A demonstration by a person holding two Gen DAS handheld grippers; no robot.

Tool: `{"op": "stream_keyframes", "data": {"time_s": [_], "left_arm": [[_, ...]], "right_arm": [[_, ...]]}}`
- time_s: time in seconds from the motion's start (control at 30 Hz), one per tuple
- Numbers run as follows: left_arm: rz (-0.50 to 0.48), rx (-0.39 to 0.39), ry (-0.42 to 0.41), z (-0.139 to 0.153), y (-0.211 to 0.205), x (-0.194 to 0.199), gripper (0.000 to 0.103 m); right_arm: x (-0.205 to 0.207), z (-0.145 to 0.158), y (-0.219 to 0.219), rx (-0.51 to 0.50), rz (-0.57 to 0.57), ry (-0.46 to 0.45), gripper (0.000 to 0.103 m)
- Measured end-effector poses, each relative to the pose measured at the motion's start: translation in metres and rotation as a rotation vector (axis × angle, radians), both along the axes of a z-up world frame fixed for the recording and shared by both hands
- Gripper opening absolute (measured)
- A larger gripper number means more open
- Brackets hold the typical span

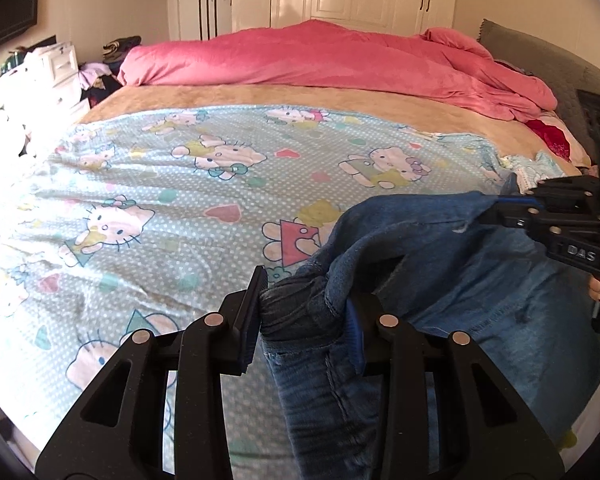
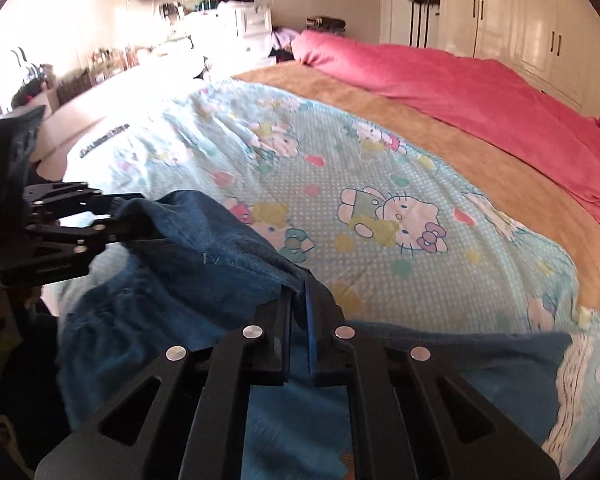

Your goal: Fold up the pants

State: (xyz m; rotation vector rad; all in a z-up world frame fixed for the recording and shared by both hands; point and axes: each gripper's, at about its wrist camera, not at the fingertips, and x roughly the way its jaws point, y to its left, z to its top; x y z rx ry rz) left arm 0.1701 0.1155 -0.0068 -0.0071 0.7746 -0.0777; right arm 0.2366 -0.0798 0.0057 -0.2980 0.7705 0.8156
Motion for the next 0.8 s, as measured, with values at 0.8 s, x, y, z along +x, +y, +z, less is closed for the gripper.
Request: {"op": "stream_keyframes", "data": {"time_s": [0.8], "left_arm": [[-0.092,0.083,0.109,-0.02,-0.011,-0.117,0.035]], "right_arm": [[-0.205,-0.014,-0.028,0.02,0.162,-0.054,0.005]]}}
